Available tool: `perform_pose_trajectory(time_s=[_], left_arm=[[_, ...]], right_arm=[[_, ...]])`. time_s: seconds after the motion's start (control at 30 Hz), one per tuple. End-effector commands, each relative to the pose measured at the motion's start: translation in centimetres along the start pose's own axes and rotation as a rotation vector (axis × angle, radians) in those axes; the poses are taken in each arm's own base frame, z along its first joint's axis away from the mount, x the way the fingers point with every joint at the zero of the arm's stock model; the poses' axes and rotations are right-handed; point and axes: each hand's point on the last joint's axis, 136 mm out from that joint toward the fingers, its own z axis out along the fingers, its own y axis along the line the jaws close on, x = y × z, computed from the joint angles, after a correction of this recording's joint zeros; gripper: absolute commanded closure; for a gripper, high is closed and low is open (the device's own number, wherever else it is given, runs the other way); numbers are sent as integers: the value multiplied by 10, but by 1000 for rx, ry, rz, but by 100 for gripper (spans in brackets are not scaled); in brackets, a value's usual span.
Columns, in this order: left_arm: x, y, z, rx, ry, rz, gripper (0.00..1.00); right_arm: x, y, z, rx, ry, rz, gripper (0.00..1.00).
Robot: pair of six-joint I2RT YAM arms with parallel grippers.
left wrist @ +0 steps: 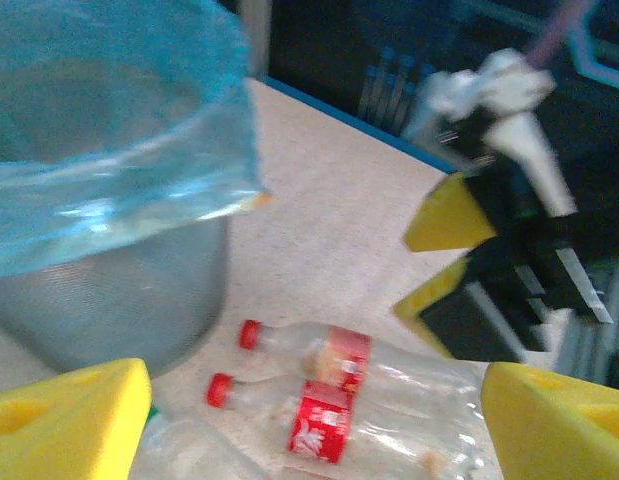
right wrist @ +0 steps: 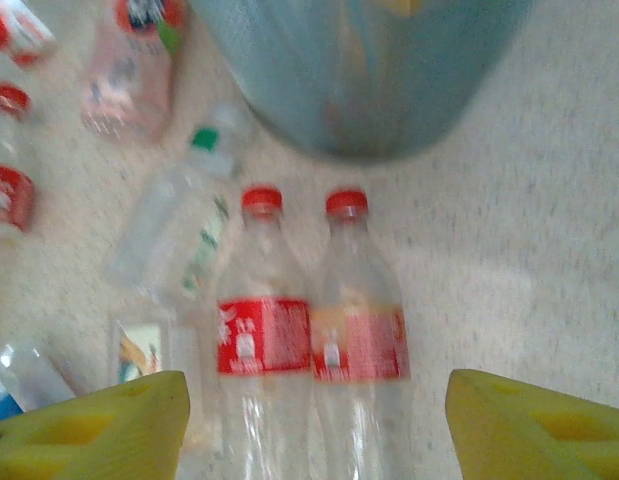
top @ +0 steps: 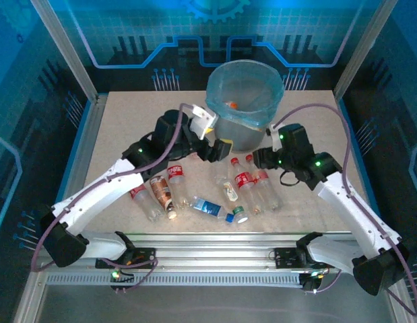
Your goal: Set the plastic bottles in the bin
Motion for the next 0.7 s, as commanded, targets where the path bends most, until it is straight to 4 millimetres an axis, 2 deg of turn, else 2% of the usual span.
perform_pose_trajectory(time_s=[0.0,0.1,0.23,0.37,0.5,0.67], left_arm=[[-10,-47,-2,117,-33,161,13],[-17,-63,-4,155,-50,162,13],[-16,-63,4,141,-18,96,13],[-18,-64,13,136,79,43,13],[-2,-68,24,170,157,3,14],[25,-57,42,126,154,-7,13]], right_arm=[[17,-11,6,27,39,39,29],[23,-14,23,30,86,45,29],[25,-16,41,42,124,49,28],[24,-18,51,41,148,52,28],[28,-19,61,39,173,60,27],[38,-21,76,49,209,84,26]])
